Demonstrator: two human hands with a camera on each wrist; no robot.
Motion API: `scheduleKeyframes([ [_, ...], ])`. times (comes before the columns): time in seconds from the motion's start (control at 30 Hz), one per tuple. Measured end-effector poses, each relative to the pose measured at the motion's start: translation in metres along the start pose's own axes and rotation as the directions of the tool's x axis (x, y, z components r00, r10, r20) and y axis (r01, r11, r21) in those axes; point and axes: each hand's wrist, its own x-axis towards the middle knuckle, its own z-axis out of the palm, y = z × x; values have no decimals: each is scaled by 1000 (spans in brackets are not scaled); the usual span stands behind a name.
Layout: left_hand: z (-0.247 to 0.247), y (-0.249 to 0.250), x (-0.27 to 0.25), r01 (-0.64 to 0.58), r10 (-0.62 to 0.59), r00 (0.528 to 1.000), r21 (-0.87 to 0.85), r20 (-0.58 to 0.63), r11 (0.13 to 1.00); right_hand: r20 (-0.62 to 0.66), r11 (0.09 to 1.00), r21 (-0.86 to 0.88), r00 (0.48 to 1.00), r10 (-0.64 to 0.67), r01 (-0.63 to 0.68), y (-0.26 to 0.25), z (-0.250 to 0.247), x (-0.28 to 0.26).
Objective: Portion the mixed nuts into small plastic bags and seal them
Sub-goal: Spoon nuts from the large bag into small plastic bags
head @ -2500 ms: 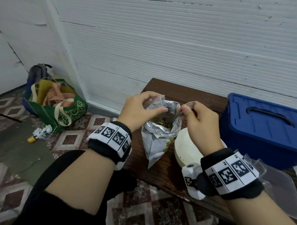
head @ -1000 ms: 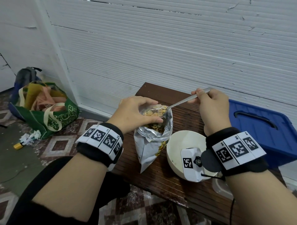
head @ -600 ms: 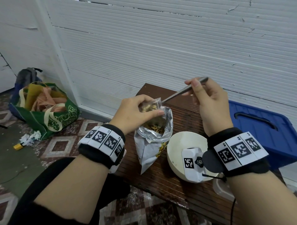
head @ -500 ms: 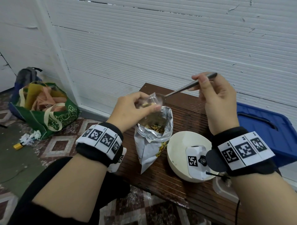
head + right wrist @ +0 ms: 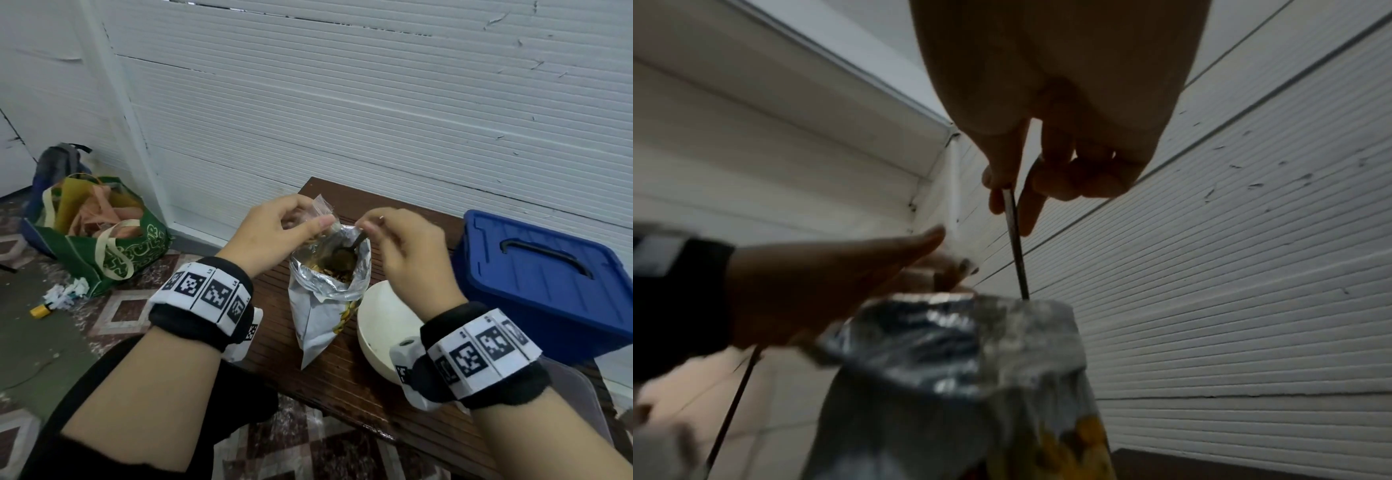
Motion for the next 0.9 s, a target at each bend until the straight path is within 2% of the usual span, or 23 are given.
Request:
scheduleKeyframes([
  [0.1, 0, 1, -1, 14, -14, 1000, -14, 1, 1000, 97, 964, -221, 987, -128, 147, 0, 13, -10],
  [0.2, 1, 0, -1, 18, -18, 1000, -6, 1, 1000, 123, 955, -252, 984, -127, 154, -2, 16, -14],
  [0.37, 1, -2, 0, 29, -29, 999, 16, 15, 999, 111, 995, -97, 993, 38, -28, 0, 14, -10],
  [0.5, 1, -5, 1, 25, -26, 1000, 40, 17, 999, 63, 984, 10, 982, 176, -177, -1, 9, -9],
  [0.7, 1, 0, -1, 28, -30, 999, 54, 26, 998, 6, 925, 91, 929, 371, -370, 1, 10, -8],
  [0.8, 1, 0, -1, 25, -27, 999, 51, 29, 998, -50, 873, 165, 881, 471, -458, 4, 10, -6],
  [0.9, 1, 1, 0, 14, -16, 999, 57, 28, 998, -46, 827, 226, 843, 536, -514, 3, 10, -5],
])
